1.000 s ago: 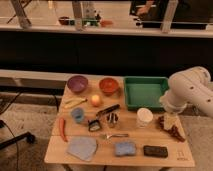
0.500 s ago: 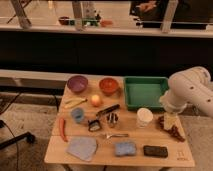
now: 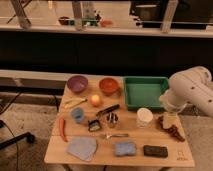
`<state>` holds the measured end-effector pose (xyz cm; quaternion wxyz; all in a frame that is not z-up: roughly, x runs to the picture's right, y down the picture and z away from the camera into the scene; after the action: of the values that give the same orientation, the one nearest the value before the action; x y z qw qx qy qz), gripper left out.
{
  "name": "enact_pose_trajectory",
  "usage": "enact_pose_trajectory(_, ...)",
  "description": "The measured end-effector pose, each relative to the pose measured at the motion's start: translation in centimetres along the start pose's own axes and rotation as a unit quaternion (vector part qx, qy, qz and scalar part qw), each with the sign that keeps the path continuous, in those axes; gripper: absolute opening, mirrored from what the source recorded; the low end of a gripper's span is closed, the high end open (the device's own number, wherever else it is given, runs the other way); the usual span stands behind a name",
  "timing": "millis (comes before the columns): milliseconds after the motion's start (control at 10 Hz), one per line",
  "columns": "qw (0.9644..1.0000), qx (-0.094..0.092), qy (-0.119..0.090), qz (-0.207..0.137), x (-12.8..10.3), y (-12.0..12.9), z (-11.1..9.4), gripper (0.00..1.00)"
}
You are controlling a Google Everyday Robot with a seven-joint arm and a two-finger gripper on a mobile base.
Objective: Place banana in plastic cup
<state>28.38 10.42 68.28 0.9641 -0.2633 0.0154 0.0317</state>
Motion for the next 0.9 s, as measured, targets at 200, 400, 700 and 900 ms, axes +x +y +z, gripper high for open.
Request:
enact_pose_trajectory(200,0.9998,0.012,-0.011,-0.011,-1.9,-1.4,0.8,0.80)
enact_pose_trajectory(400,0.9997,0.014,-0.017,-0.011,-2.4,-2.1,1.3,0.80)
enact_pose_trajectory(700,0.9984,0.010,-0.055,-0.008,-5.2,-3.3,1.5,0.80)
enact_pose_trajectory(900,0.9967,0.009,-0.080,-0.016,-8.0,-4.5,1.4,0.80)
